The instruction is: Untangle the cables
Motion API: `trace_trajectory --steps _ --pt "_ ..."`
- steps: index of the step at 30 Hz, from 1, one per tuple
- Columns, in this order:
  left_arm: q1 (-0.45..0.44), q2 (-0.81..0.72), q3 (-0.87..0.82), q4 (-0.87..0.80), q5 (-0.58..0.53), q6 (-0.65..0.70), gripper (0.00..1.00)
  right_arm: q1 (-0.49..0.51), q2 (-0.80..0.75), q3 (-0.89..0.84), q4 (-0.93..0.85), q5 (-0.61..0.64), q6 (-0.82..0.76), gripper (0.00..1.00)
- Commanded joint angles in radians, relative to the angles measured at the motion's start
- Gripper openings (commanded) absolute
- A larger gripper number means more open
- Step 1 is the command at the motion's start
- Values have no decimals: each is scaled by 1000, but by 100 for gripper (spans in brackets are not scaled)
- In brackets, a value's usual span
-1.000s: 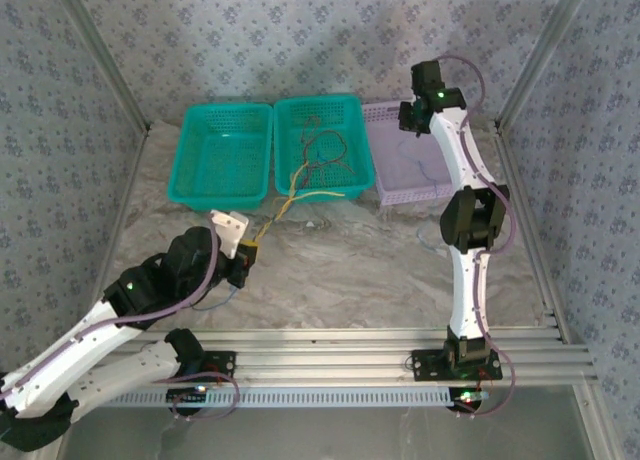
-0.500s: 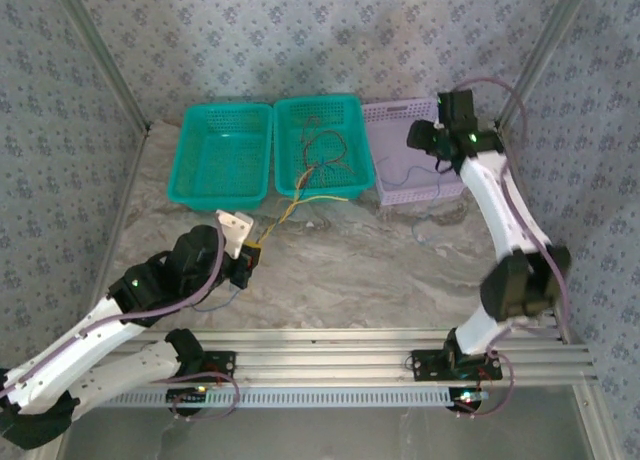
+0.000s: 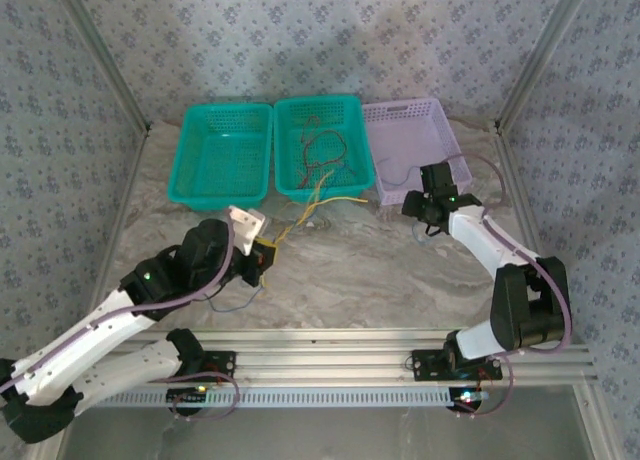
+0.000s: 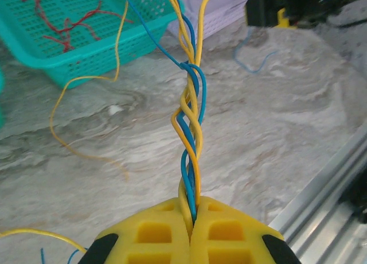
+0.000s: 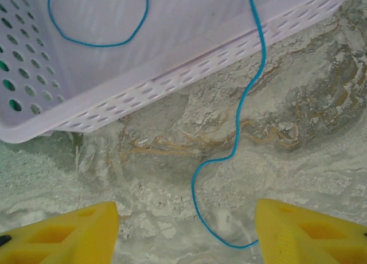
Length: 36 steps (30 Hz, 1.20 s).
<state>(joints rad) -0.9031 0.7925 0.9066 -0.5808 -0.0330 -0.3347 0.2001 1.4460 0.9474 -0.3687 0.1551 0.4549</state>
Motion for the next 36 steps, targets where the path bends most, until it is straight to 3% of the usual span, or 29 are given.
trace_trajectory --steps 1,8,14,15,17,20,23,31,36 --pt "0 37 40 147 86 -39 0 -14 27 -11 89 50 21 65" --pt "1 153 65 242 148 -45 0 -65 189 -15 173 23 33 62" --pt "-1 192 57 306 175 -60 0 -66 241 -23 235 52 39 57" --pt "-1 197 56 312 179 -63 0 -65 254 -16 236 50 42 54" --pt "-1 208 54 323 190 -69 0 -64 276 -9 253 43 41 32" --pt "0 213 48 328 193 -75 0 -58 247 -7 249 52 41 9" --pt "0 206 36 329 188 -78 0 -46 173 -22 240 84 27 0" --pt "0 203 -2 356 216 -93 0 11 -133 28 147 128 -7 0" --pt "-2 221 -17 406 288 -110 0 -15 -38 308 20 31 -41 0"
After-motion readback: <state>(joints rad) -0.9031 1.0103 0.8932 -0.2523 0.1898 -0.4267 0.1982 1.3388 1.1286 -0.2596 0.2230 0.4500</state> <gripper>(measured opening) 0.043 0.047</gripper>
